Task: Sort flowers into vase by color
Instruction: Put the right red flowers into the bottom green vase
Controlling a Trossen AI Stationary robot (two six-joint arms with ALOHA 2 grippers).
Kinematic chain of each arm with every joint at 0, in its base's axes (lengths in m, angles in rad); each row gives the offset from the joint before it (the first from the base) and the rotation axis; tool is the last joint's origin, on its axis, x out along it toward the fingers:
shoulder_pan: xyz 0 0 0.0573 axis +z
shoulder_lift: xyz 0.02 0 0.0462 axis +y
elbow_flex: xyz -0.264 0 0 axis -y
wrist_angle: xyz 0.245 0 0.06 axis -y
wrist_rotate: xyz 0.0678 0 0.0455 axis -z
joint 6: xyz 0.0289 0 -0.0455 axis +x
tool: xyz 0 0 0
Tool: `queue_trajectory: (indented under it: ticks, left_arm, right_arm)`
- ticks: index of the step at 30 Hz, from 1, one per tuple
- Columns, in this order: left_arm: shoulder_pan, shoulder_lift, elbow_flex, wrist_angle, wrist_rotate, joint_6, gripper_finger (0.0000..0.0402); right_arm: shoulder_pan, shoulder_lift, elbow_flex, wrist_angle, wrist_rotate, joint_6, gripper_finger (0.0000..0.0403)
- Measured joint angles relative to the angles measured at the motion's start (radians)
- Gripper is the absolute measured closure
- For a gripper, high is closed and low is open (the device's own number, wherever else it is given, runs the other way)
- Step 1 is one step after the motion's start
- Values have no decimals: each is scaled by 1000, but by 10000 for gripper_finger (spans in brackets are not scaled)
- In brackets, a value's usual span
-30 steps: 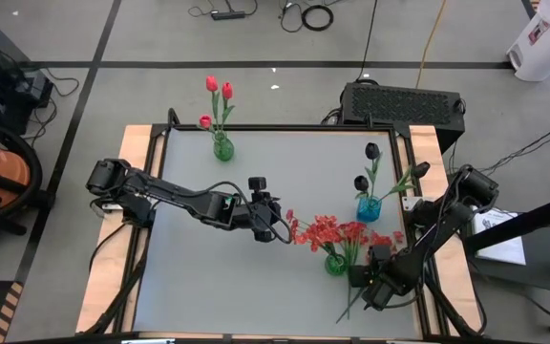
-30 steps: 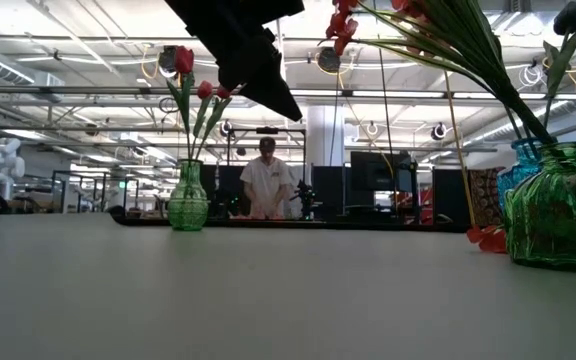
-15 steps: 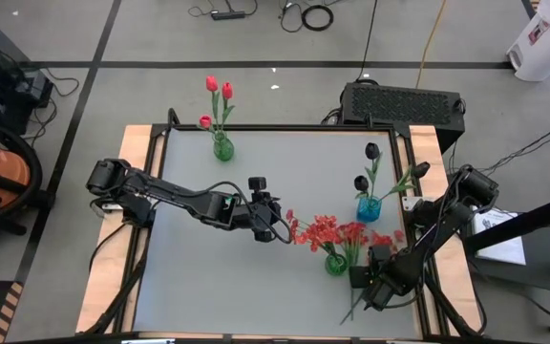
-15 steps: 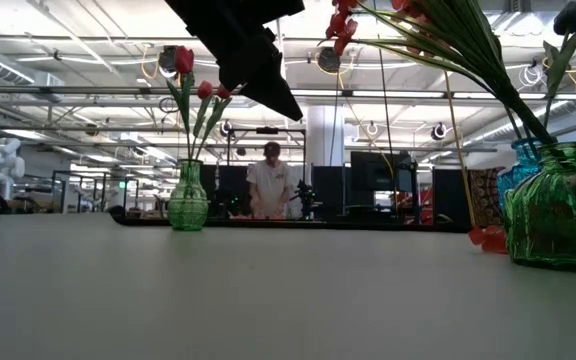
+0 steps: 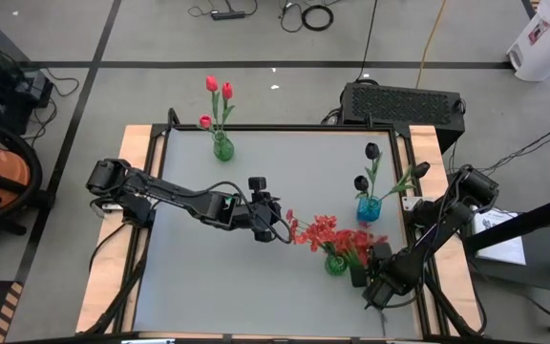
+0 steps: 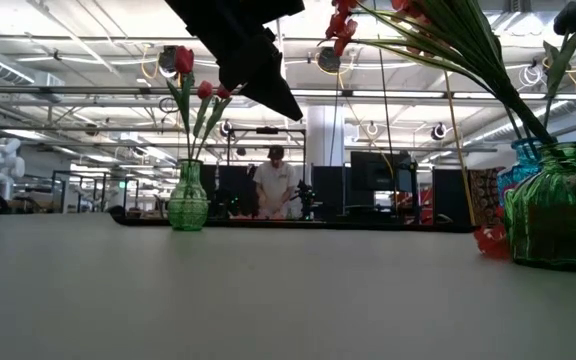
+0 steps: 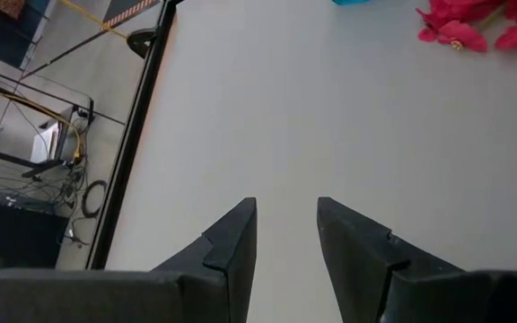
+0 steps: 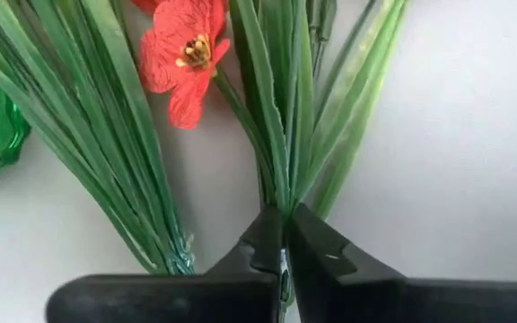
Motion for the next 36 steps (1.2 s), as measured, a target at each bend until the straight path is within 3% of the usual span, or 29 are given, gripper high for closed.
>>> queue_trajectory:
  ticks: [8,17,26,36]
  left_arm:
    - [0,0,0,0,0,0,274]
    - [0,0,0,1,0,0,274]
    - [0,0,0,1,0,0,274]
    - [0,0,0,2,1,0,274]
  right_arm:
    - [24,0,30,-82,0,5,400]
    - [48,0,242,-455,12,23,402]
    - [60,0,356,-704,122,16,403]
    - [171,1,436,-694,297,-13,403]
